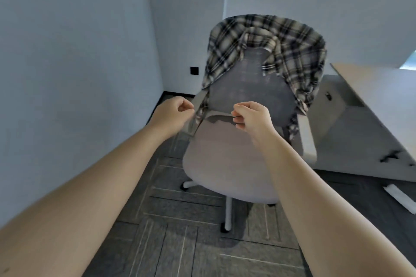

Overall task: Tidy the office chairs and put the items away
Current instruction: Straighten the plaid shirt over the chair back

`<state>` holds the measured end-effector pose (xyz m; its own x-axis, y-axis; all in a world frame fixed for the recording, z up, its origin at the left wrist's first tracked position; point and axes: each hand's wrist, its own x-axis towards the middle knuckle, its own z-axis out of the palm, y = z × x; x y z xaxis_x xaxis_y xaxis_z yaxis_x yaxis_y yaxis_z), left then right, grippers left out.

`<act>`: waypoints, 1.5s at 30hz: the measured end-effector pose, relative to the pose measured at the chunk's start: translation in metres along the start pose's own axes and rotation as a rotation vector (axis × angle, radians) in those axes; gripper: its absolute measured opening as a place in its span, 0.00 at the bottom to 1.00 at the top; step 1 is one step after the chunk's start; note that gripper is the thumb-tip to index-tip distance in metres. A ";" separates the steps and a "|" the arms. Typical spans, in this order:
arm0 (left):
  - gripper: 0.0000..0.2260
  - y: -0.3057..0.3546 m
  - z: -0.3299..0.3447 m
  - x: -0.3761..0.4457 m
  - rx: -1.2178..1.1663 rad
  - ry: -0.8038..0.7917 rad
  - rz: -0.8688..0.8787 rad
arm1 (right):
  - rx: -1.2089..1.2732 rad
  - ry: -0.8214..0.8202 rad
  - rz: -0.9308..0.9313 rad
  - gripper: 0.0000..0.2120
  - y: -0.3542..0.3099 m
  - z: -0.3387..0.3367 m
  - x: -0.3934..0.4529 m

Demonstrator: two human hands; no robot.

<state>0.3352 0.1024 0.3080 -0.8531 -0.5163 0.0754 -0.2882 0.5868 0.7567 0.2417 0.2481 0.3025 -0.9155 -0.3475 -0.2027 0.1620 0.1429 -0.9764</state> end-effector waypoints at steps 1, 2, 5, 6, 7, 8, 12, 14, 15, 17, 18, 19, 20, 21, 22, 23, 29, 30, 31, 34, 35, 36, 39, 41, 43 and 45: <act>0.10 -0.011 -0.009 0.005 0.007 0.005 -0.015 | -0.005 -0.012 0.005 0.11 0.000 0.015 0.005; 0.10 -0.022 -0.017 0.009 0.009 0.011 -0.031 | -0.009 -0.024 0.012 0.11 0.001 0.028 0.012; 0.10 -0.050 -0.035 0.026 0.006 0.027 -0.077 | -0.011 -0.052 0.034 0.13 0.005 0.062 0.033; 0.10 -0.058 -0.038 0.032 0.004 0.027 -0.089 | -0.018 -0.062 0.043 0.13 0.007 0.071 0.041; 0.09 -0.065 -0.041 0.039 0.000 0.024 -0.101 | -0.027 -0.070 0.052 0.12 0.010 0.079 0.049; 0.09 -0.071 -0.042 0.046 -0.005 0.019 -0.110 | -0.037 -0.076 0.061 0.12 0.013 0.086 0.058; 0.09 -0.091 -0.038 0.085 0.000 -0.002 -0.126 | -0.040 -0.078 0.099 0.11 0.024 0.107 0.101; 0.10 -0.100 -0.032 0.111 0.010 -0.017 -0.135 | -0.034 -0.076 0.117 0.11 0.028 0.113 0.129; 0.10 -0.104 -0.028 0.125 0.013 -0.023 -0.139 | -0.032 -0.069 0.126 0.11 0.029 0.115 0.144; 0.10 -0.113 -0.020 0.157 0.015 -0.038 -0.145 | -0.024 -0.046 0.142 0.10 0.032 0.118 0.179; 0.10 -0.118 -0.016 0.174 0.020 -0.048 -0.148 | -0.023 -0.033 0.153 0.10 0.034 0.120 0.196; 0.10 -0.122 -0.012 0.191 0.025 -0.059 -0.150 | -0.020 -0.016 0.165 0.10 0.037 0.122 0.214; 0.10 -0.127 -0.008 0.207 0.024 -0.067 -0.154 | -0.021 0.001 0.176 0.10 0.041 0.126 0.231; 0.10 -0.133 -0.005 0.221 0.015 -0.073 -0.165 | -0.036 0.012 0.190 0.09 0.046 0.130 0.246; 0.10 -0.138 -0.001 0.234 0.007 -0.084 -0.179 | -0.053 0.022 0.204 0.07 0.051 0.134 0.260; 0.10 -0.144 0.004 0.247 0.003 -0.099 -0.191 | -0.066 0.032 0.218 0.05 0.056 0.138 0.273; 0.10 -0.190 0.036 0.315 0.006 -0.208 -0.217 | -0.105 0.099 0.294 0.10 0.090 0.165 0.348; 0.10 -0.198 0.042 0.327 0.010 -0.230 -0.210 | -0.108 0.119 0.304 0.13 0.096 0.170 0.360; 0.10 -0.208 0.047 0.340 0.012 -0.256 -0.205 | -0.115 0.139 0.314 0.15 0.102 0.175 0.371; 0.10 -0.238 0.065 0.377 -0.003 -0.346 -0.207 | -0.174 0.209 0.339 0.17 0.123 0.189 0.404; 0.10 -0.249 0.071 0.389 -0.001 -0.383 -0.206 | -0.197 0.230 0.356 0.18 0.129 0.194 0.412; 0.10 -0.259 0.076 0.400 0.007 -0.420 -0.206 | -0.215 0.252 0.370 0.18 0.137 0.198 0.422; 0.10 -0.286 0.086 0.429 0.032 -0.510 -0.202 | -0.190 0.302 0.429 0.16 0.153 0.211 0.444; 0.11 -0.299 0.091 0.446 0.055 -0.551 -0.191 | -0.166 0.331 0.448 0.10 0.160 0.219 0.457; 0.11 -0.309 0.095 0.460 0.066 -0.581 -0.182 | -0.163 0.402 0.466 0.08 0.166 0.226 0.467; 0.11 -0.315 0.099 0.470 0.060 -0.599 -0.179 | -0.174 0.433 0.482 0.14 0.171 0.228 0.471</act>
<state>-0.0180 -0.2630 0.0408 -0.8801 -0.1807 -0.4391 -0.4580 0.5665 0.6850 -0.0781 -0.1028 0.0232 -0.8265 0.1907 -0.5297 0.5614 0.3490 -0.7503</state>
